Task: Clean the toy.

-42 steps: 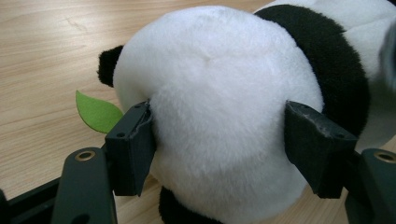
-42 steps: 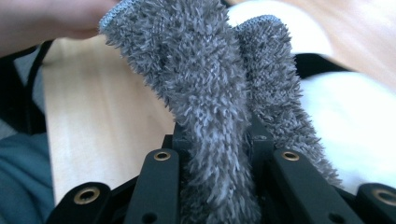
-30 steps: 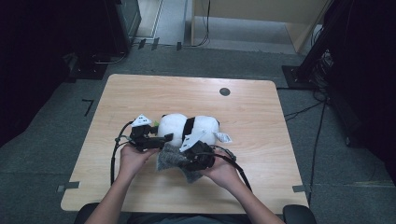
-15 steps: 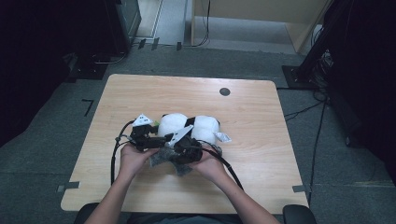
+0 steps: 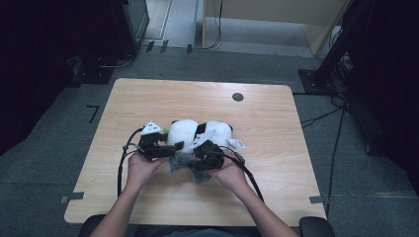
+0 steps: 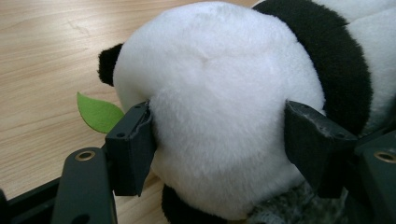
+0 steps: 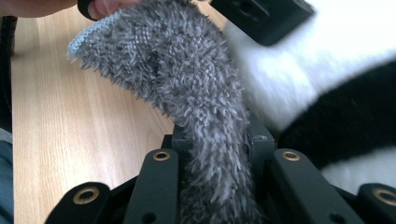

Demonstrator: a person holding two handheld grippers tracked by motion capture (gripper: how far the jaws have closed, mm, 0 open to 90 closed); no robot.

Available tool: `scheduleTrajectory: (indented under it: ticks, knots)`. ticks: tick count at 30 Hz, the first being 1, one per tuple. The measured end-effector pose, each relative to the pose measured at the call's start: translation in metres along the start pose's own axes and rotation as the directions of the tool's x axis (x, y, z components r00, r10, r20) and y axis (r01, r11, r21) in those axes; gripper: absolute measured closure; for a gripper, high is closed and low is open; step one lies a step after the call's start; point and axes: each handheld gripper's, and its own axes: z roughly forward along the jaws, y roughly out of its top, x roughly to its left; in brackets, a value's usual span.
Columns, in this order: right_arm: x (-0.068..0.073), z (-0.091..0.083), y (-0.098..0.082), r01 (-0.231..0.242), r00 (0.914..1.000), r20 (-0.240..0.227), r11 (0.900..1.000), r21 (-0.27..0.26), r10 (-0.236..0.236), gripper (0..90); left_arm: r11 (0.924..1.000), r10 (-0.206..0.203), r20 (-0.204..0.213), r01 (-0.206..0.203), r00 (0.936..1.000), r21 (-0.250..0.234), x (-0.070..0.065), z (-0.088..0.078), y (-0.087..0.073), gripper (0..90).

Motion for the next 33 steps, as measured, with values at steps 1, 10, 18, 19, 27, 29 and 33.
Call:
scheduleTrajectory:
  ticks: [1,10,18,19,27,29,33]
  knots:
    - [0.0,-0.002,-0.002,-0.002,1.0,0.002,1.0,0.0,0.002,72.6,1.0,-0.001,0.0,0.001,1.0,-0.001,0.0,0.0,0.0,28.9]
    - [-0.003,-0.025,-0.017,-0.032,0.9991,0.029,0.999,-0.003,0.032,72.5,1.0,0.001,-0.002,-0.001,1.0,-0.003,0.0,0.0,-0.001,28.9]
    - [-0.009,-0.047,-0.037,-0.06,0.9963,0.061,0.998,-0.008,0.061,72.5,1.0,-0.001,0.0,0.001,1.0,-0.002,0.0,0.0,-0.001,28.9]
    - [-0.01,-0.049,-0.039,-0.063,0.996,0.063,0.998,-0.012,0.064,72.4,1.0,-0.001,0.0,0.001,1.0,-0.002,0.0,0.0,-0.001,28.9]
    - [-0.021,-0.072,-0.062,-0.107,0.9899,0.09,0.994,-0.024,0.109,71.9,1.0,-0.001,0.0,0.001,1.0,-0.003,0.0,0.001,-0.001,28.9]
    - [-0.024,-0.076,-0.067,-0.12,0.9878,0.097,0.992,-0.026,0.122,71.9,1.0,-0.002,0.0,0.002,1.0,-0.004,0.0,0.001,-0.001,28.9]
    - [-0.028,-0.084,-0.075,-0.131,0.9833,0.124,0.991,-0.026,0.133,72.0,1.0,-0.002,0.001,0.002,1.0,-0.004,0.0,0.001,-0.001,28.9]
